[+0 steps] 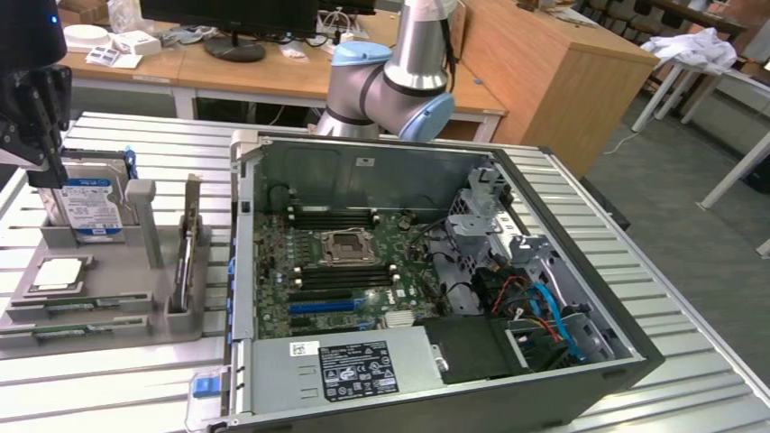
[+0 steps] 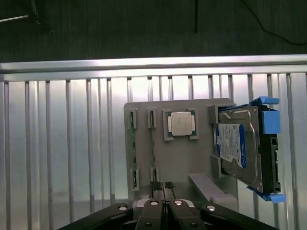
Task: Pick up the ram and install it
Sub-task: 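Pick up the ram and move it above insertion slot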
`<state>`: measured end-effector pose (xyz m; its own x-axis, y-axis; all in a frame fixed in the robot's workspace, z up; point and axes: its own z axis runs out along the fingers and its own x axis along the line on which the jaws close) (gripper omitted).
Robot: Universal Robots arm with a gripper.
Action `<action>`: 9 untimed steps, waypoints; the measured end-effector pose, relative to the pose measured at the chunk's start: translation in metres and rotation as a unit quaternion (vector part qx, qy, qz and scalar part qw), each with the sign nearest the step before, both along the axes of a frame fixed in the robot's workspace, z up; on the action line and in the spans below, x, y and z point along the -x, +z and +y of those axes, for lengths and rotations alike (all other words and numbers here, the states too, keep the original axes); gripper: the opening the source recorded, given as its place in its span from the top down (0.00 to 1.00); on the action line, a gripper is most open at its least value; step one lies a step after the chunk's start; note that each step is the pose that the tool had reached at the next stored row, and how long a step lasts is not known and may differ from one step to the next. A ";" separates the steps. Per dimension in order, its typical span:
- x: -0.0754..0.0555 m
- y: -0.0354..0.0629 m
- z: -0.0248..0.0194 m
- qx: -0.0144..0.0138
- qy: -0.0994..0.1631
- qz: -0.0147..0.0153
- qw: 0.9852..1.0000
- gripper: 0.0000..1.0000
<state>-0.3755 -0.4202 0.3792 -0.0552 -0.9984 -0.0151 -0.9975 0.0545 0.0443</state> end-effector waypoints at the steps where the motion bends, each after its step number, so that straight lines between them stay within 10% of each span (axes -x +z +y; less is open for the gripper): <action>1: 0.000 0.0000 0.0000 0.000 0.000 0.000 1.000 0.89; 9: 0.000 0.0000 0.0000 0.000 0.000 0.000 1.000 0.76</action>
